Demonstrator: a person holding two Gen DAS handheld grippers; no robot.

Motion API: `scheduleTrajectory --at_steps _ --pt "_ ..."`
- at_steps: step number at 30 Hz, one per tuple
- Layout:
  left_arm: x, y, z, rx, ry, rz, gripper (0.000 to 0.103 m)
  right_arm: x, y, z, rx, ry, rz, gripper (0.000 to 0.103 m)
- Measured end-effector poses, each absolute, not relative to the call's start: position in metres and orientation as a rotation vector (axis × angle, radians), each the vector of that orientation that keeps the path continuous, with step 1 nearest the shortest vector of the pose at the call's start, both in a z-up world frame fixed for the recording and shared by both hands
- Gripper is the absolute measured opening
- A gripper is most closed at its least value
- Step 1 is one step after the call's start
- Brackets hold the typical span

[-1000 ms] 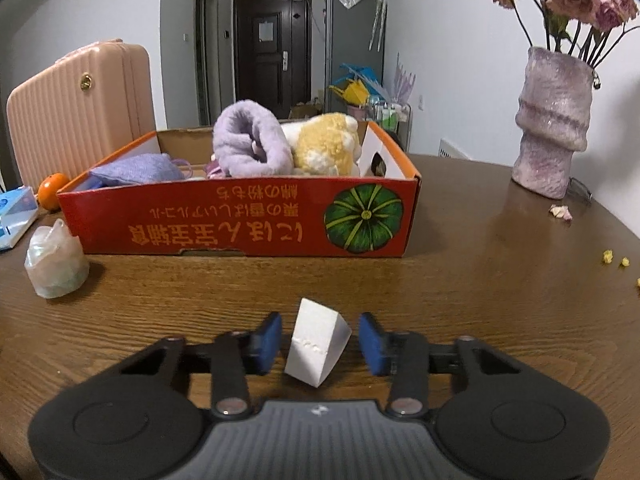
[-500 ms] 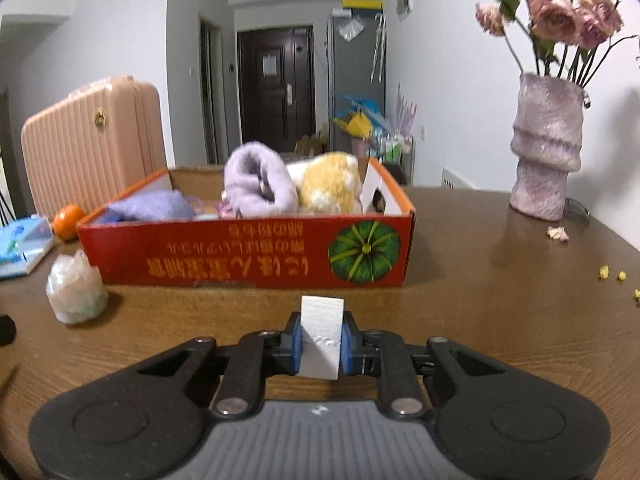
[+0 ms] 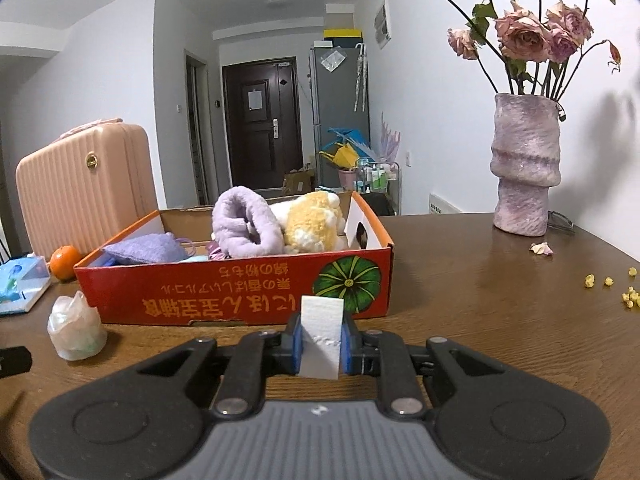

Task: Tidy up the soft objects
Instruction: 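Lift the triangular block with the right tool toward the box, then close the left tool on the plastic-wrapped white cup item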

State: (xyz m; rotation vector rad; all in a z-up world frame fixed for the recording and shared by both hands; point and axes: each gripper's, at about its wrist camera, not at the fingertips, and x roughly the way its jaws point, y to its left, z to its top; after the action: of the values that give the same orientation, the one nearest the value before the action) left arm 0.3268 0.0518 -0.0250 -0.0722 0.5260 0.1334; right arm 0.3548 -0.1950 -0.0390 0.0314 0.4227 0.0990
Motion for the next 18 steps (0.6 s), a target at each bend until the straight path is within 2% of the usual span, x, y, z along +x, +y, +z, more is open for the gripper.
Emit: scheduleTrajectory --at_steps 18 --pt "0.397 0.056 -0.039 -0.035 0.582 0.113 0.103 0.36 -0.197 -0.041 0.038 0.422 0.068 0.018"
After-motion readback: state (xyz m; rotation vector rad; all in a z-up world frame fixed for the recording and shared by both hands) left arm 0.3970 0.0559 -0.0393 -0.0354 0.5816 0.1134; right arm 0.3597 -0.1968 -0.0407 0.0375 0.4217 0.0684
